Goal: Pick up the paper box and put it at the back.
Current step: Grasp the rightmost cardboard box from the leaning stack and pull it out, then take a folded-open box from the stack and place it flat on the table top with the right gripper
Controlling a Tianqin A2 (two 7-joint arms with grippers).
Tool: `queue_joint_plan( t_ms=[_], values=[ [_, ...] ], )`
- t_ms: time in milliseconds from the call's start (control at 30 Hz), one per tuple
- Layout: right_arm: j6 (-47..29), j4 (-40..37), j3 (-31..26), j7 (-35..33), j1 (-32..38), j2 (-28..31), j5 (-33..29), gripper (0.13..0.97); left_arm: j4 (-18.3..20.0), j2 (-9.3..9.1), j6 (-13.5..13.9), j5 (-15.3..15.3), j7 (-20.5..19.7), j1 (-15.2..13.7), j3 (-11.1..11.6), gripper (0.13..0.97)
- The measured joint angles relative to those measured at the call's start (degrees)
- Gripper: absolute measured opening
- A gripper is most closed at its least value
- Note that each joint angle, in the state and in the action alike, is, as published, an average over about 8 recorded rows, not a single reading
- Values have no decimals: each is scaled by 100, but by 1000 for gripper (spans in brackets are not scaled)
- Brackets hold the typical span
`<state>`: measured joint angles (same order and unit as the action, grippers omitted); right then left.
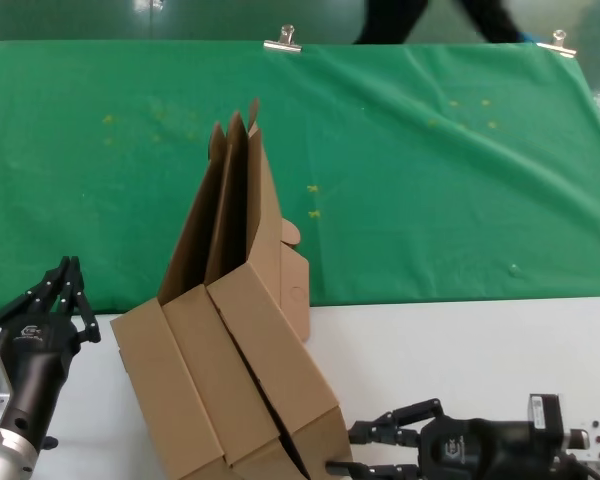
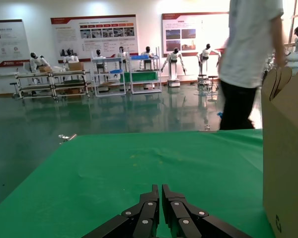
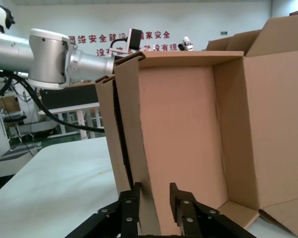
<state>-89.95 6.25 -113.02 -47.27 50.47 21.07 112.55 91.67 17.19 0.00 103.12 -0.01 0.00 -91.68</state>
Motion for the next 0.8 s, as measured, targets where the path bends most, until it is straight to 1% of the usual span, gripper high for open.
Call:
queue_joint_plan(
  t_ms=[267, 600, 700, 800],
  values=[
    [0, 78, -178, 2, -62, 39, 137, 229, 0, 0, 0, 0, 0, 0, 0, 168],
    [1, 424, -359, 211, -351, 336, 570, 158, 0, 0, 0, 0, 0, 0, 0, 168],
    [46, 691, -212, 372, -553, 484, 725, 154, 0, 0, 0, 0, 0, 0, 0, 168],
    [206, 1172, 176, 623, -875, 664, 930, 150, 0, 0, 0, 0, 0, 0, 0, 168]
  ],
)
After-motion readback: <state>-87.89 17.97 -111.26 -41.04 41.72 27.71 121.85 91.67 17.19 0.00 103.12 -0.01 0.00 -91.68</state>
